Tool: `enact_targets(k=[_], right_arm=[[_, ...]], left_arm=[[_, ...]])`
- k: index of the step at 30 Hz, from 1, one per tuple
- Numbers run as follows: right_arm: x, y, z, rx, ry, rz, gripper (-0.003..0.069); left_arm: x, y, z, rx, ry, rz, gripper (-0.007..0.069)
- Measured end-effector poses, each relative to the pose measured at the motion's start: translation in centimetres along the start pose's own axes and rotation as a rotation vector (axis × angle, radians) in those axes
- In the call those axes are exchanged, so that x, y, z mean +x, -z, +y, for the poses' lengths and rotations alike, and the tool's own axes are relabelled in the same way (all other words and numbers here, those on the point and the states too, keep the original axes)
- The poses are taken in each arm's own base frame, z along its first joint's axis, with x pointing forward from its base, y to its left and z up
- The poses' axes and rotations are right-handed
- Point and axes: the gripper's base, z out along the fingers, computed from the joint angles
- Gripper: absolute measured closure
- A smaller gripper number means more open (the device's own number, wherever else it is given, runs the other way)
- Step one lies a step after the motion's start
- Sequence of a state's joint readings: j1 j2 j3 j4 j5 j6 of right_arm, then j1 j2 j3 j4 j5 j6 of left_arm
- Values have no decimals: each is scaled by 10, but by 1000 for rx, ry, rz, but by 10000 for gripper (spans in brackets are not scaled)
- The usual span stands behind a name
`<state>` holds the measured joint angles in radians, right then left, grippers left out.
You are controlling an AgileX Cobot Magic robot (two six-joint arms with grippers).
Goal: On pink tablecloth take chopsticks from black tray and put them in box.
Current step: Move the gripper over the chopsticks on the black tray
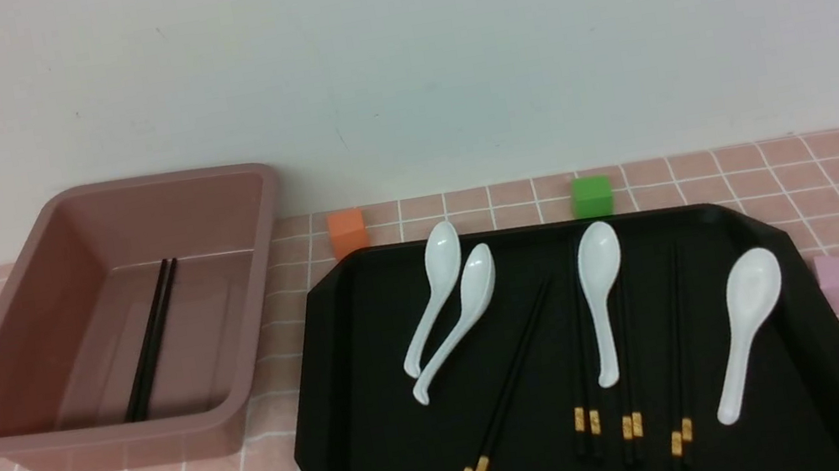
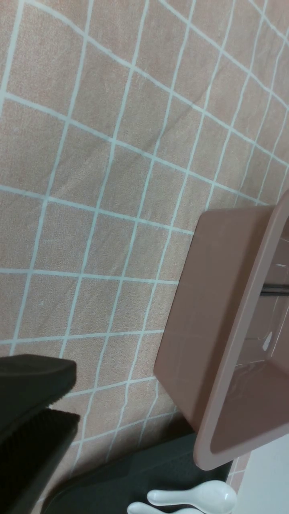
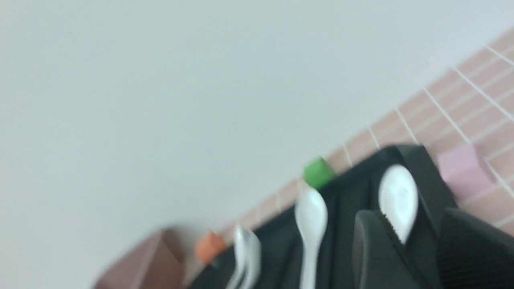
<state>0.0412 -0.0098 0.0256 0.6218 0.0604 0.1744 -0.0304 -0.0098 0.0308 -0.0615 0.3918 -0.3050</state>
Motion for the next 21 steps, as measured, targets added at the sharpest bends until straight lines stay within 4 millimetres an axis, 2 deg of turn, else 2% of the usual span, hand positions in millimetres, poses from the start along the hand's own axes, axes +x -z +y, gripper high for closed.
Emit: enact_targets(k=[3, 5, 7, 9, 10, 11, 12, 13, 14, 15, 16, 18, 21], right_arm=[[0, 0, 3, -5, -29, 23, 419], [-5, 2, 17, -21, -14, 106, 424], [-16, 1, 36, -21, 71, 199, 459], [-30, -6, 55, -4, 179, 297, 499], [-37, -12, 66, 21, 259, 401, 539], [-40, -16, 69, 30, 277, 418, 545], [-47, -29, 77, 84, 365, 562, 589], [-49, -31, 78, 87, 364, 566, 589], [-52, -41, 80, 127, 402, 650, 608], [-54, -60, 79, 202, 449, 791, 630], [-54, -62, 79, 210, 453, 806, 631], [-51, -91, 72, 296, 468, 970, 639], [-41, -114, 67, 327, 457, 1083, 639]], left_arm=[[0, 0, 0, 0, 0, 0, 494], [0, 0, 0, 0, 0, 0, 493], [0, 0, 0, 0, 0, 0, 493], [0, 0, 0, 0, 0, 0, 493], [0, 0, 0, 0, 0, 0, 493], [0, 0, 0, 0, 0, 0, 493], [0, 0, 0, 0, 0, 0, 493], [0, 0, 0, 0, 0, 0, 493], [0, 0, 0, 0, 0, 0, 493], [0, 0, 0, 0, 0, 0, 493], [0, 0, 0, 0, 0, 0, 493], [0, 0, 0, 0, 0, 0, 493], [0, 0, 0, 0, 0, 0, 493]])
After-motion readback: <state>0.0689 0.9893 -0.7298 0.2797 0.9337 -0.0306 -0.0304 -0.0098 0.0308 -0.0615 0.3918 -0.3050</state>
